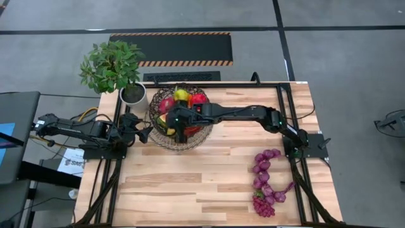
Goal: Build produce basket
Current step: Put the sliced watermelon into the wire basket, then put the grapes into the wire basket
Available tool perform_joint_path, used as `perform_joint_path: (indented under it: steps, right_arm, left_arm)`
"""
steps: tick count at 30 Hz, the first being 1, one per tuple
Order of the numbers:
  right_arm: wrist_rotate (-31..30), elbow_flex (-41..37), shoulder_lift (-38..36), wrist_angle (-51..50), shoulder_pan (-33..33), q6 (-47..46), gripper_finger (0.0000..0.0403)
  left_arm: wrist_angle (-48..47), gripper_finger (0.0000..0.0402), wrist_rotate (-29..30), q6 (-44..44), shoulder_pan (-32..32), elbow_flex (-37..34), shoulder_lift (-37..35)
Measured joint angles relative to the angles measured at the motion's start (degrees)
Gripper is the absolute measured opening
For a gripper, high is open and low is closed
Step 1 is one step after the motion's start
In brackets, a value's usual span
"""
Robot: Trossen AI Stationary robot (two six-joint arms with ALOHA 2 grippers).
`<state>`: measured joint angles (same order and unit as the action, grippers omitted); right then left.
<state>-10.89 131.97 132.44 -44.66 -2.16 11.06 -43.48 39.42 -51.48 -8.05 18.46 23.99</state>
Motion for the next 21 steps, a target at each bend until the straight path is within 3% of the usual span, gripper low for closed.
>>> perform_joint_path:
  steps: [15, 21]
  right_arm:
    - [0.69, -2.74, 0.01, -8.01, 0.58, -0.56, 0.0004]
    - [0.67, -2.19, -1.78, -15.17, 1.03, -0.9, 0.0025]
  left_arm:
    - [-0.11, 0.0368, -0.02, -0.17, 0.0, 0.0, 0.02]
    - [-0.11, 0.0368, -0.17, -0.17, 0.0, 0.0, 0.01]
